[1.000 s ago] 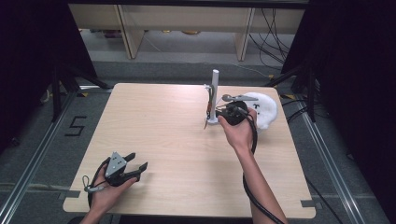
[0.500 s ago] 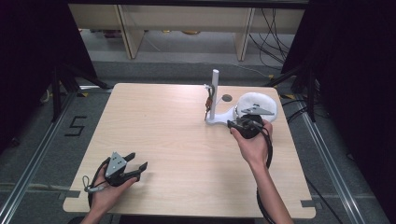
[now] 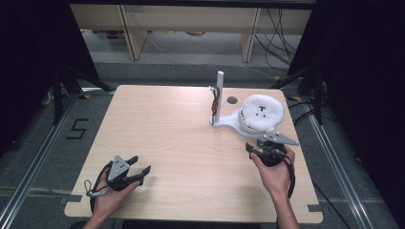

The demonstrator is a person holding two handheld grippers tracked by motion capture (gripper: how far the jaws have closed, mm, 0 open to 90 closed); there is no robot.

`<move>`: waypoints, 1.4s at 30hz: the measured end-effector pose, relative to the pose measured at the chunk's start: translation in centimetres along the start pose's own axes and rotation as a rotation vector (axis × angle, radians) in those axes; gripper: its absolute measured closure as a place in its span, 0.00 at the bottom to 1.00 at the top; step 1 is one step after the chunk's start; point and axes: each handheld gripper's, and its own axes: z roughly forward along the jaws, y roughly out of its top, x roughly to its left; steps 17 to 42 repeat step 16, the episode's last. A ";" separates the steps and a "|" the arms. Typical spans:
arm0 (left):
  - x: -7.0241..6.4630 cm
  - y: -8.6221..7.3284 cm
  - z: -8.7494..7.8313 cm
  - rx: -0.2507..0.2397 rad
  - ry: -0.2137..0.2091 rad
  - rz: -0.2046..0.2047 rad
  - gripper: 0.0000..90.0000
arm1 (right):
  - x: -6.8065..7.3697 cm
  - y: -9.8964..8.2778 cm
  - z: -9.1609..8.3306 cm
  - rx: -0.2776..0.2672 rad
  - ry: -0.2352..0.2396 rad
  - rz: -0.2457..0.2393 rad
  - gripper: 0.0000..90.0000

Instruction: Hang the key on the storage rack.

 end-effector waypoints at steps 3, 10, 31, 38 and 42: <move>0.0 0.0 0.0 -0.007 -0.003 0.000 0.40 | -0.2 -1.7 -0.2 -0.013 -0.003 0.009 0.57; -0.1 0.0 0.0 -0.002 0.001 0.000 0.40 | -0.6 -4.4 -0.2 0.003 0.008 0.017 0.56; 0.0 0.0 0.1 -0.002 -0.007 -0.002 0.40 | -1.0 -5.8 -0.3 -0.030 0.001 0.020 0.55; 0.0 0.0 0.1 -0.002 -0.007 -0.002 0.40 | -1.0 -5.8 -0.3 -0.030 0.001 0.020 0.55; 0.0 0.0 0.1 -0.002 -0.007 -0.002 0.40 | -1.0 -5.8 -0.3 -0.030 0.001 0.020 0.55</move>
